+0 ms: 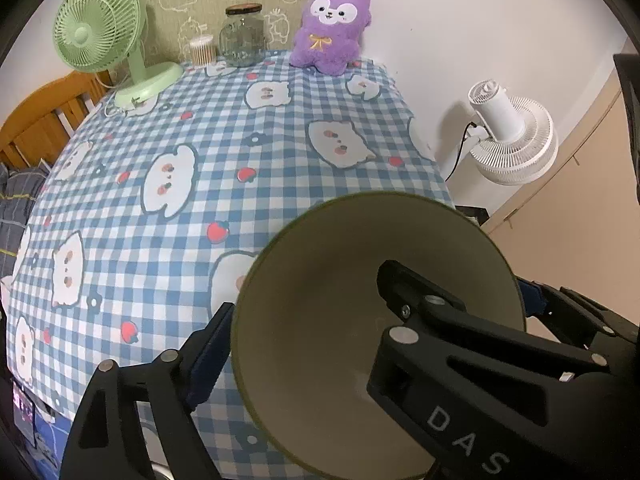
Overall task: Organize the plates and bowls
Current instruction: 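Lower the bowl stack onto the plates and open both tools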
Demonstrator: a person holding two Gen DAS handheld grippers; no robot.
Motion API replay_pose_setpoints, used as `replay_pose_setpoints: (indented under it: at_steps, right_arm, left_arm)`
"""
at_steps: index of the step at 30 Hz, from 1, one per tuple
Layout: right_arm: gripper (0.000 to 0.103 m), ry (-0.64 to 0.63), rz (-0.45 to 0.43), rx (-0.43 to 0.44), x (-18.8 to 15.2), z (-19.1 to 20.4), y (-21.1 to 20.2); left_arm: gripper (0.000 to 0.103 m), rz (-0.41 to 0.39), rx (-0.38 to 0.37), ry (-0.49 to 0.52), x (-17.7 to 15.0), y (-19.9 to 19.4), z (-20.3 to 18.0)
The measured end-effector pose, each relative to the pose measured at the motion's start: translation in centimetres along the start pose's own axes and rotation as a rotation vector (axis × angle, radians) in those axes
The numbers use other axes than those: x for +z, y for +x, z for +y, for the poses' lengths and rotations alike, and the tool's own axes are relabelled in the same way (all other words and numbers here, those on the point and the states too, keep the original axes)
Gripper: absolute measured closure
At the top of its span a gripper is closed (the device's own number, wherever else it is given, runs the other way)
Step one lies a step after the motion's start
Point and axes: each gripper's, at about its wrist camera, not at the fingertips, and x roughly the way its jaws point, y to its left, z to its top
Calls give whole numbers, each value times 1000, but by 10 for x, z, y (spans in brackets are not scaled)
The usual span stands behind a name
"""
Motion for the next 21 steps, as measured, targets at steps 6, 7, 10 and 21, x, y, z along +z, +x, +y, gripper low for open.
replay_pose_setpoints:
  at_steps: [6,7,10,21]
  right_arm:
    - [22,-14,-24,-15,1,8,-14]
    - [22,-16,-34,-22,1,11,-18]
    - [21,-17,-65,-34,2,18,-29]
    - [16,-24,-211,-78,0,63,-73]
  left_arm:
    - [12,-36,16,26,2,-14,2]
    - [12,-45,14,31,3,-17,3]
    - [12,-78,17,45,5,-29,6]
    - [10,-210,36,114,9,-76,31]
